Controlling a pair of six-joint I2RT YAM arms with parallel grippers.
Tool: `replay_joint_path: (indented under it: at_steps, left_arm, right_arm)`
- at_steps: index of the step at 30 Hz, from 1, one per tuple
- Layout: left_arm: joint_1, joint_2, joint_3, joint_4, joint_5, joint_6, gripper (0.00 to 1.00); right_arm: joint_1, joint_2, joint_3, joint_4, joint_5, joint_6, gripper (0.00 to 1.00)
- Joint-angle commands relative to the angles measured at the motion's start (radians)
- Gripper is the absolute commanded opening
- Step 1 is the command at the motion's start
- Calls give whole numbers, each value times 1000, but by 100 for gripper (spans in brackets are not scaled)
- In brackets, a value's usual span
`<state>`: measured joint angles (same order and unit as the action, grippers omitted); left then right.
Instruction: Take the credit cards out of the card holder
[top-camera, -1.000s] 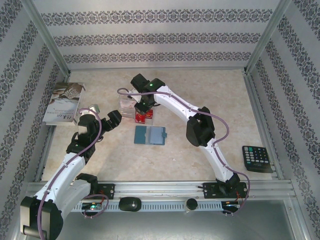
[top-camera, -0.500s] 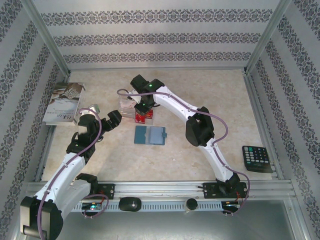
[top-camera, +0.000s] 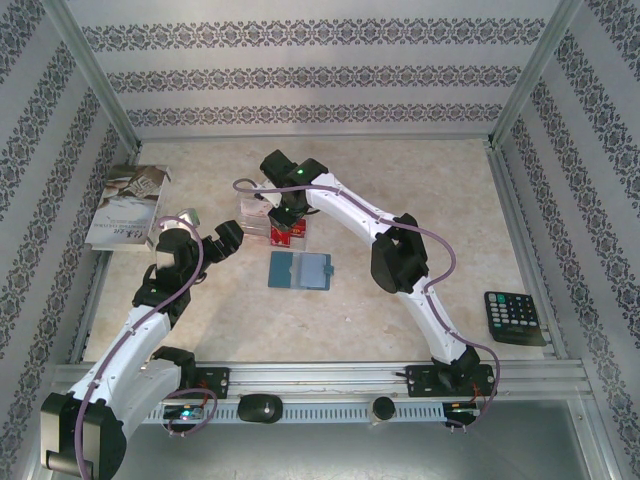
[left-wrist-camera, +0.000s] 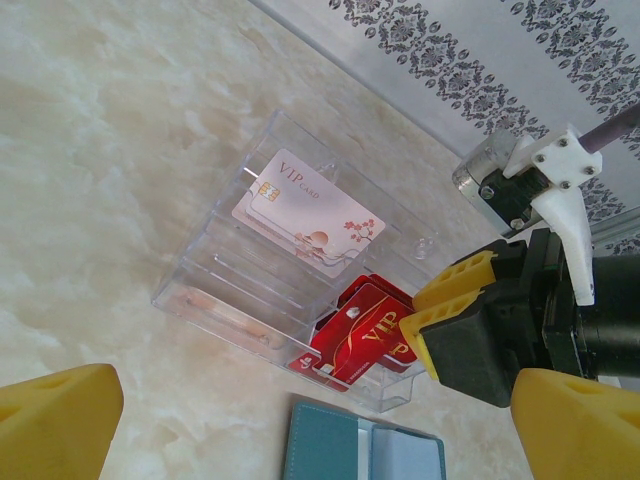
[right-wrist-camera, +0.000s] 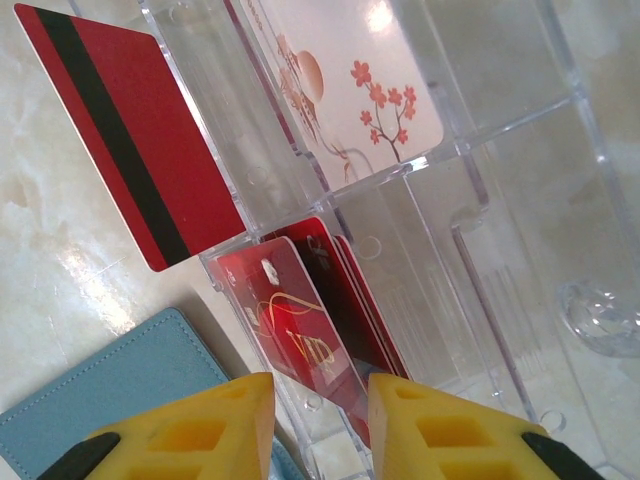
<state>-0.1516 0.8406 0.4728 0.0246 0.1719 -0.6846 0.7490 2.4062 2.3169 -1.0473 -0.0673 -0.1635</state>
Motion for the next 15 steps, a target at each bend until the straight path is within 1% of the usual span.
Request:
replay_joint_path:
  at_steps: [1,6,12,15]
  left_arm:
    - [-6,-9,-10,0,6,9,100]
    - [-7,-10,-13,2,3,7,100]
    - [-7,-10,-14,2,6,5,100]
    - [-7,-11,-14,2,9,6,100]
  right_arm:
    - [6,21,-11,-24,-2,7,29]
    - [13,5,-18,-20,-38,5,24]
    - [19,-5,-35,-22,-87,9,22]
    - [22,-26,-60,-2,-50,20,23]
